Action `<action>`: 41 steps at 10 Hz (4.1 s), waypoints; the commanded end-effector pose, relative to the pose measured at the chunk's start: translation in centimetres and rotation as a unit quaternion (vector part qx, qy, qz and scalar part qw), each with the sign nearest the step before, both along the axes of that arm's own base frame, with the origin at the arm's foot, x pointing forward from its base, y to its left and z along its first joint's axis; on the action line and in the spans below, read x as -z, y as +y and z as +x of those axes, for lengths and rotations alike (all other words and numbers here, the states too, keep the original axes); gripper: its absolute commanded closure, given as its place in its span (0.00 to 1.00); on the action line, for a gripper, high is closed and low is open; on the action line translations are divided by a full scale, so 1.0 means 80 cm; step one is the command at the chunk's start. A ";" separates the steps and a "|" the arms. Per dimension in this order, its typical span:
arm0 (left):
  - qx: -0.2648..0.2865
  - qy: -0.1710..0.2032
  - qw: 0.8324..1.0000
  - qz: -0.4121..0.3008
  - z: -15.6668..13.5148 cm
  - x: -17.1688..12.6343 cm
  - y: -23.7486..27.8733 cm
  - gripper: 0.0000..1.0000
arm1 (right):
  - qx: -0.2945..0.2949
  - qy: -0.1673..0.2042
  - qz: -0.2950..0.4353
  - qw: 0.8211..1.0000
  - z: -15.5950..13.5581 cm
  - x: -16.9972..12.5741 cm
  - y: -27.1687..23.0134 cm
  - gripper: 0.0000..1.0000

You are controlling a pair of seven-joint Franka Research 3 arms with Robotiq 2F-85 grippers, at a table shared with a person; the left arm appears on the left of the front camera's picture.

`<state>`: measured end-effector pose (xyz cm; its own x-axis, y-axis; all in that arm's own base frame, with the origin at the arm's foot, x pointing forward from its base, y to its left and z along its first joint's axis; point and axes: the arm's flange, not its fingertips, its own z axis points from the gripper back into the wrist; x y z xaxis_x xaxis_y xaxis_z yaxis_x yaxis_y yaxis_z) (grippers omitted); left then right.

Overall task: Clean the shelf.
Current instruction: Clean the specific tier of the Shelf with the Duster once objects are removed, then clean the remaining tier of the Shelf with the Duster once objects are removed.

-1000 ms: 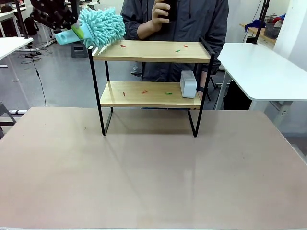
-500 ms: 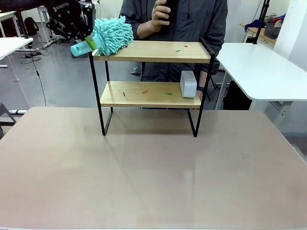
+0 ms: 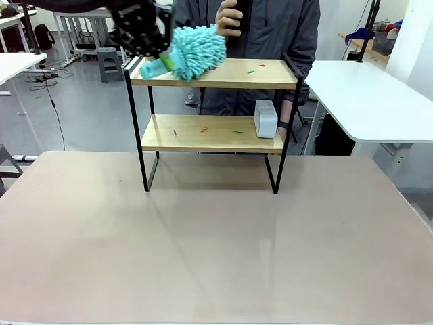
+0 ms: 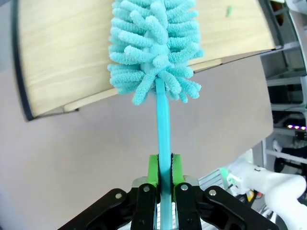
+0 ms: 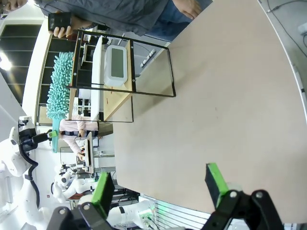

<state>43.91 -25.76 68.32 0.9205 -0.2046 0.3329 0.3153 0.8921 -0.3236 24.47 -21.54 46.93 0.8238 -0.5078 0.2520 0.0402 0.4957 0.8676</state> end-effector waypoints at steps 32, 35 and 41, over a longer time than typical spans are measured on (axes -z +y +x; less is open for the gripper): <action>-0.186 -0.046 0.974 -0.123 -0.030 0.176 0.467 0.88 | -0.002 -0.017 0.002 1.000 0.003 -0.001 0.000 0.00; -0.186 -0.046 0.974 -0.123 -0.030 0.176 0.467 0.88 | -0.002 -0.017 0.002 1.000 0.003 -0.001 0.000 0.00; -0.186 -0.046 0.974 -0.123 -0.030 0.176 0.467 0.88 | -0.002 -0.017 0.002 1.000 0.003 -0.001 0.000 0.00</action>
